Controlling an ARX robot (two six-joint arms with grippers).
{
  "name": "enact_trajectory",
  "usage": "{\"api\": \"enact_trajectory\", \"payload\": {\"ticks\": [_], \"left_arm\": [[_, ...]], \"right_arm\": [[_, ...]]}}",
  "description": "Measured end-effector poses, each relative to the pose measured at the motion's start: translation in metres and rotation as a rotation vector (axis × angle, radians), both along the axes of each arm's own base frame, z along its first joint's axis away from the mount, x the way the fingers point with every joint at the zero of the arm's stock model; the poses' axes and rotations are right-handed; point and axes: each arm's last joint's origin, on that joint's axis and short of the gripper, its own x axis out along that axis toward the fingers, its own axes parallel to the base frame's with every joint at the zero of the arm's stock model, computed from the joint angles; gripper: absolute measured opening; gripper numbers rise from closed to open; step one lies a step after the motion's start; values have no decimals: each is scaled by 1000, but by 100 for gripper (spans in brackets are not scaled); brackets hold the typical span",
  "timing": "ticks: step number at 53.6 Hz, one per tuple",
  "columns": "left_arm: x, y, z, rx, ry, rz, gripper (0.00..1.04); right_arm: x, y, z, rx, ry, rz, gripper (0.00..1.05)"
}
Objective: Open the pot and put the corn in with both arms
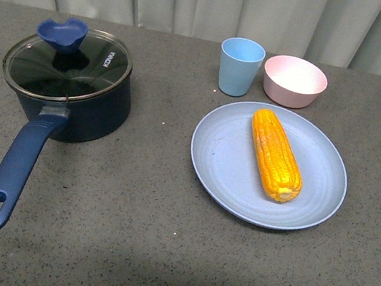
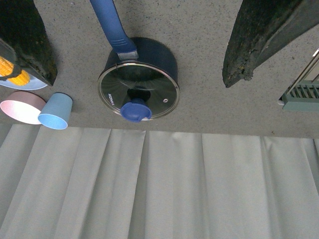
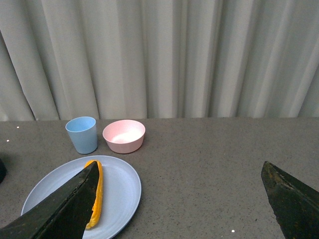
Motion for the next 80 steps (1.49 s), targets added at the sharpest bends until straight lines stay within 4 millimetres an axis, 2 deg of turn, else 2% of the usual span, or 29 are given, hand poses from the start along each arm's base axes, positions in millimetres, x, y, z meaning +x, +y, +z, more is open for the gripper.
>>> {"api": "enact_trajectory", "payload": {"ticks": [80], "left_arm": [[0, 0, 0, 0, 0, 0, 98]], "right_arm": [[0, 0, 0, 0, 0, 0, 96]]}}
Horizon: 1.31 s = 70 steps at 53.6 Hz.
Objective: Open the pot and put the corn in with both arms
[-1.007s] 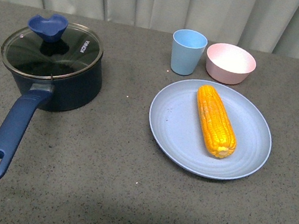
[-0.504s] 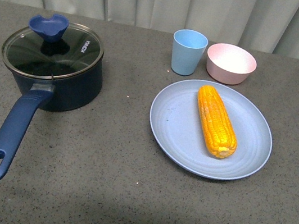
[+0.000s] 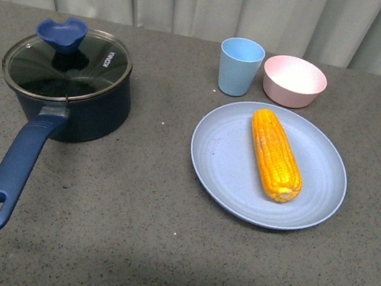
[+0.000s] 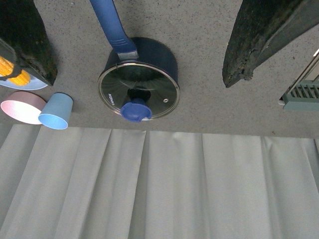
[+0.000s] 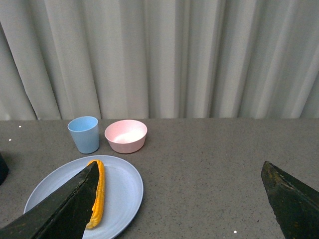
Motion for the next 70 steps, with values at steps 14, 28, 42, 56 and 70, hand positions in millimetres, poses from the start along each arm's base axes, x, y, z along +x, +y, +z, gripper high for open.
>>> {"api": "enact_trajectory", "payload": {"ticks": [14, 28, 42, 56, 70], "left_arm": [[0, 0, 0, 0, 0, 0, 98], [21, 1, -4, -69, 113, 237, 98], [95, -11, 13, -167, 69, 150, 98], [181, -35, -3, -166, 157, 96, 98], [246, -53, -37, -83, 222, 68, 98]], "right_arm": [[0, 0, 0, 0, 0, 0, 96], [0, 0, 0, 0, 0, 0, 96], [0, 0, 0, 0, 0, 0, 96], [0, 0, 0, 0, 0, 0, 96], [0, 0, 0, 0, 0, 0, 96]]}}
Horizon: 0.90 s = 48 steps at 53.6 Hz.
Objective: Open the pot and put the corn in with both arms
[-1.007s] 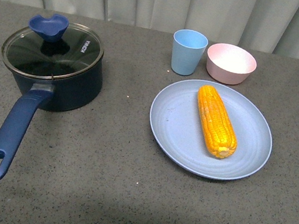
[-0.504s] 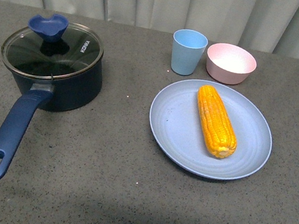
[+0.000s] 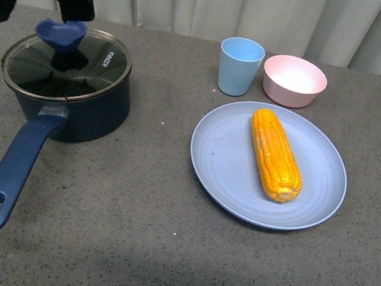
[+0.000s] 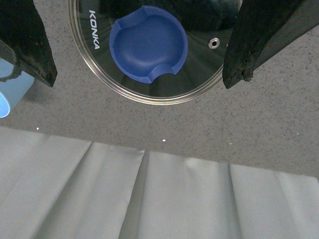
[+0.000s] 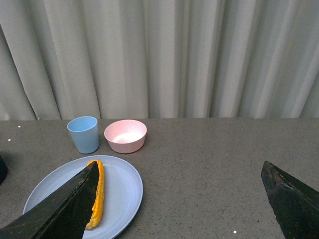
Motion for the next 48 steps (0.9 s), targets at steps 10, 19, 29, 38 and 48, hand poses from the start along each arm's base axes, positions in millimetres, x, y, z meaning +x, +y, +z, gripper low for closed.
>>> {"api": "enact_trajectory", "payload": {"ticks": [10, 19, 29, 38, 48], "left_arm": [[25, -1, -14, 35, 15, -2, 98], [40, -1, -25, 69, 29, -21, 98], [49, 1, -48, 82, 88, -20, 98], [49, 1, -51, 80, 97, -19, 94], [49, 1, -52, 78, 98, -27, 66]], "right_arm": [[0, 0, 0, 0, 0, 0, 96], [0, 0, 0, 0, 0, 0, 96], [0, 0, 0, 0, 0, 0, 96], [0, 0, 0, 0, 0, 0, 96], [0, 0, 0, 0, 0, 0, 96]]}}
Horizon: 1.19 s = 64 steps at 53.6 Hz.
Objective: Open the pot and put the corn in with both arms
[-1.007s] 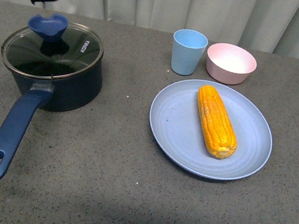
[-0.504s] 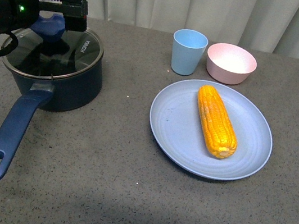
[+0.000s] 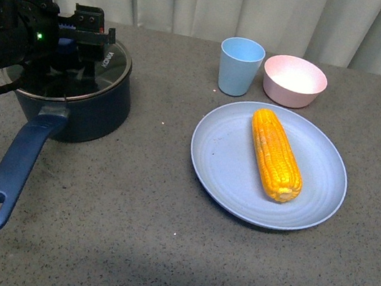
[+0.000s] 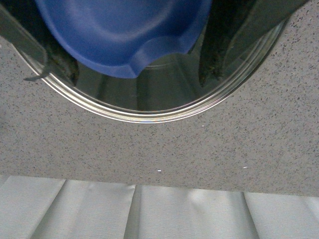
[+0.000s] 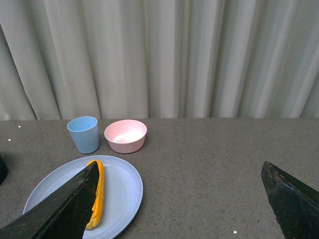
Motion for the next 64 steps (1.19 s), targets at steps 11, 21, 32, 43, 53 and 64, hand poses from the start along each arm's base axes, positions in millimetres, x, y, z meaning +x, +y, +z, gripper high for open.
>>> {"api": "enact_trajectory", "payload": {"ticks": [11, 21, 32, 43, 53, 64], "left_arm": [[-1, 0, 4, -3, -9, 2, 61], [-2, 9, 30, -20, -74, 24, 61], [-3, 66, 49, -17, -180, 111, 61], [-16, 124, 13, 22, -125, 239, 61], [-19, 138, -11, 16, -80, 279, 61], [-19, 139, -42, 3, -9, 302, 61]], "right_arm": [[0, 0, 0, 0, 0, 0, 96], [0, 0, 0, 0, 0, 0, 96], [0, 0, 0, 0, 0, 0, 96], [0, 0, 0, 0, 0, 0, 96], [0, 0, 0, 0, 0, 0, 96], [0, 0, 0, 0, 0, 0, 96]]}}
